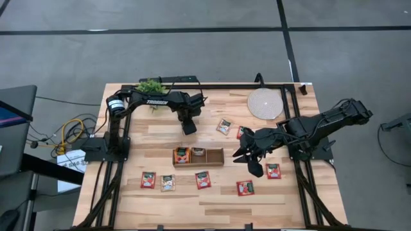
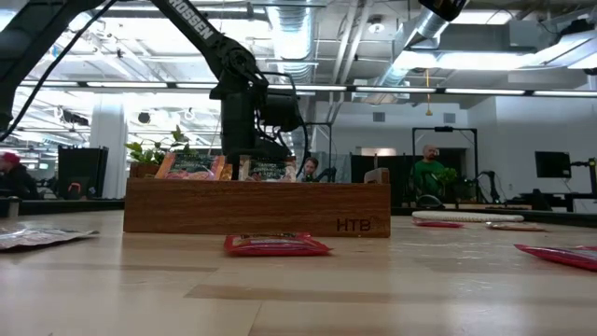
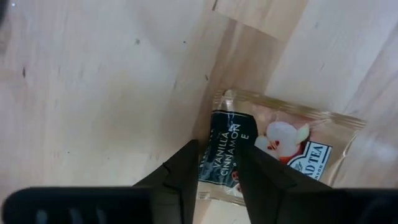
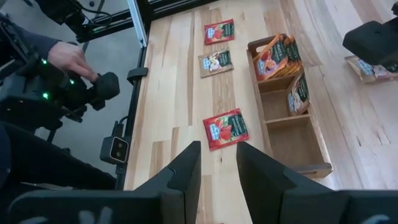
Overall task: Pick & Place Tea
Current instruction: Put the brown tea bag into the middle section of the wooden organizer
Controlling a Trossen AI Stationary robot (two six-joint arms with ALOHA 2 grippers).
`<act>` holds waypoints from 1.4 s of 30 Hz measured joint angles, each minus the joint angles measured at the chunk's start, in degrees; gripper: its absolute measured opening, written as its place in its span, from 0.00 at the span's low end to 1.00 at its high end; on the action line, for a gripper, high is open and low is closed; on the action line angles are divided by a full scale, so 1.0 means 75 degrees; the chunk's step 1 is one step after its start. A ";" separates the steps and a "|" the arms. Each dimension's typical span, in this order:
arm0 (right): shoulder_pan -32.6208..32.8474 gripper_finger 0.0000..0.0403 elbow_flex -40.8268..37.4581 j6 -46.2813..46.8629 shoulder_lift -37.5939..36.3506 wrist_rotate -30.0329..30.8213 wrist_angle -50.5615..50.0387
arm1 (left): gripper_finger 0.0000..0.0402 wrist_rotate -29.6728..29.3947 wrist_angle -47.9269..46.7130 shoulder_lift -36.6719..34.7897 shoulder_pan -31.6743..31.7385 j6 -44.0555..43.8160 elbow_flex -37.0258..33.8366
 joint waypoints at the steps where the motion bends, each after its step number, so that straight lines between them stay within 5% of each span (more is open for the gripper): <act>1: 0.0000 0.24 0.0000 0.0000 -0.0001 0.0000 0.0006 | 0.21 -0.0002 -0.0008 0.0000 0.0000 -0.0018 0.0000; 10: 0.0000 0.24 0.0000 0.0000 0.0000 -0.0003 0.0045 | 0.01 -0.0019 -0.0037 -0.0039 -0.0058 -0.0094 -0.0013; 24: 0.0000 0.24 0.0000 0.0000 0.0002 -0.0009 0.0097 | 0.00 -0.1723 -0.0649 -0.1139 -0.0788 -0.0736 0.0277; 33: 0.0000 0.24 0.0000 0.0000 0.0002 -0.0009 0.0123 | 0.00 -0.3105 -0.1393 -0.2689 -0.2965 -0.2144 0.0615; 42: 0.0000 0.24 0.0000 0.0000 -0.0001 -0.0009 0.0206 | 0.00 -0.5282 -0.1340 -0.2206 -0.5470 -0.3125 0.0615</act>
